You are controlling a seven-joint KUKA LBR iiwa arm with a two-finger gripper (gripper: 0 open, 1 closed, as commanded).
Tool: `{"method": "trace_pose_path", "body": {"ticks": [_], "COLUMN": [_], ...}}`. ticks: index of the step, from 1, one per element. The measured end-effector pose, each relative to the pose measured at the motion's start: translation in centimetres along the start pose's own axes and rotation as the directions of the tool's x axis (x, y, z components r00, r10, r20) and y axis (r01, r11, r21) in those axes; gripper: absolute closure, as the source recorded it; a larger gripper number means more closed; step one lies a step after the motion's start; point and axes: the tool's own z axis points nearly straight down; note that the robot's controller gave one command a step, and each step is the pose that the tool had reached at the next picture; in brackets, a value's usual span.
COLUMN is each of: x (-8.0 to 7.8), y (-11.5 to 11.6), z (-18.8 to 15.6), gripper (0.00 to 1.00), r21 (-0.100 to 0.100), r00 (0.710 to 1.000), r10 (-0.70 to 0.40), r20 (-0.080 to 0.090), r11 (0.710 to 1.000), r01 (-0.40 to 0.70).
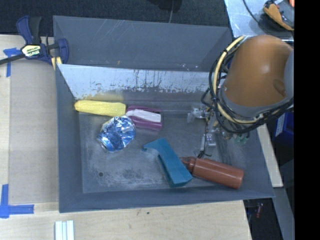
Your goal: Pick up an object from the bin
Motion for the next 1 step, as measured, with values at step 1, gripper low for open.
{"method": "trace_pose_path", "body": {"ticks": [1], "x": [-4.32], "y": [-1.17], "z": [-3.86], "gripper": [0.0], "r21": [0.003], "r00": [0.96], "r10": [-0.278], "r20": [0.01], "r11": [0.96], "r01": [0.278]}}
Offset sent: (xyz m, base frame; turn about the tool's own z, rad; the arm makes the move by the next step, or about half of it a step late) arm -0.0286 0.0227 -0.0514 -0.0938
